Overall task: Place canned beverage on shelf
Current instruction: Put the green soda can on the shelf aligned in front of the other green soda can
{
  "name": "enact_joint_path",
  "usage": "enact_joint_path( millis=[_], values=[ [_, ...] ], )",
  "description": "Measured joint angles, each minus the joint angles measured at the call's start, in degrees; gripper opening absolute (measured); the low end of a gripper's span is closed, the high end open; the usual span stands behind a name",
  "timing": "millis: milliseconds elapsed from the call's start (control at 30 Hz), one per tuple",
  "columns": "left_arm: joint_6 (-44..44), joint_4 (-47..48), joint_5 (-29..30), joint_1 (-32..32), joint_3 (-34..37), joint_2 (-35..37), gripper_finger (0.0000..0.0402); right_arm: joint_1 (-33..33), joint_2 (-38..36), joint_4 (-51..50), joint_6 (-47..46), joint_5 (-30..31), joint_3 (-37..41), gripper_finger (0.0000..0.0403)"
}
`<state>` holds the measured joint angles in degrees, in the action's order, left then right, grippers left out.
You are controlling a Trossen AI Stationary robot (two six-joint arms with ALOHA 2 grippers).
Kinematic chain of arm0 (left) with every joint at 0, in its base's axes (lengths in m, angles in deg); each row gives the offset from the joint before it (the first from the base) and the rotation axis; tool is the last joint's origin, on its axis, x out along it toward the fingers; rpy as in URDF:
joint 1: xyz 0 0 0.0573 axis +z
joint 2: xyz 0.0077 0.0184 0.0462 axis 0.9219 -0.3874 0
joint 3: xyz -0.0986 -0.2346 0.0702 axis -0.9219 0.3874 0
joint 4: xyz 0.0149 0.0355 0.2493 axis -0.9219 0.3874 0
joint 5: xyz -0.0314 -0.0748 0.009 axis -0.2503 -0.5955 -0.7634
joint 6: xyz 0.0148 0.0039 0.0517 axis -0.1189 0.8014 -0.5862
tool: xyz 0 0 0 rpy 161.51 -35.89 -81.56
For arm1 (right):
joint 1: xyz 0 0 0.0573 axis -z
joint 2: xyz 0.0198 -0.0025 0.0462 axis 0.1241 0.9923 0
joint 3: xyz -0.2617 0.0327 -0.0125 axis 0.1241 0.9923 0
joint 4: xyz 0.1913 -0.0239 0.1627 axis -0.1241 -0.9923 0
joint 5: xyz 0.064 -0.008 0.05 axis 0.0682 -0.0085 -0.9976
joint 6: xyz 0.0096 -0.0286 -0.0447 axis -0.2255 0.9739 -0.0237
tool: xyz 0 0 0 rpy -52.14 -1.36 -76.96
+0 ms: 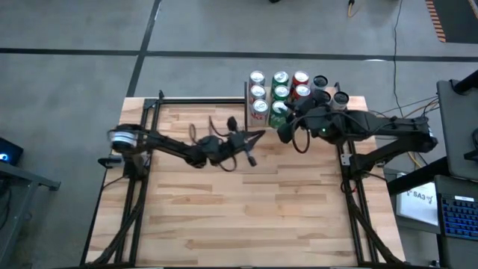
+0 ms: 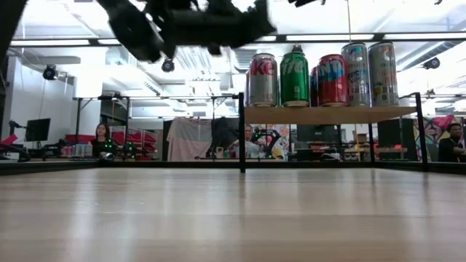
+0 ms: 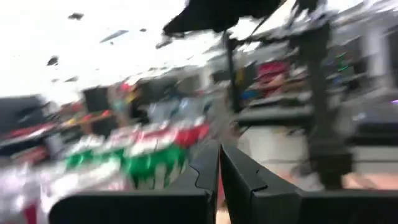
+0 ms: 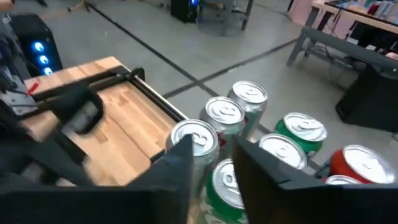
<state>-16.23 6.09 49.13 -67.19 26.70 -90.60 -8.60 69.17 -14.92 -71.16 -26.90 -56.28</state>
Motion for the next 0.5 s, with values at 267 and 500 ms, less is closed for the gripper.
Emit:
enact_joint_path(
  millis=[267, 500],
  values=[
    [-3.08, 11.76, -17.35, 1.23, 8.16, 15.84, 0.0, 1.3, 4.6, -13.06, -1.24, -0.86, -10.83, 0.0013],
    [-4.08, 21.53, -22.39, 4.25, 12.65, 24.49, 0.0, 8.23, 9.15, -18.65, -5.65, -14.81, -17.06, 0.0012]
  ],
)
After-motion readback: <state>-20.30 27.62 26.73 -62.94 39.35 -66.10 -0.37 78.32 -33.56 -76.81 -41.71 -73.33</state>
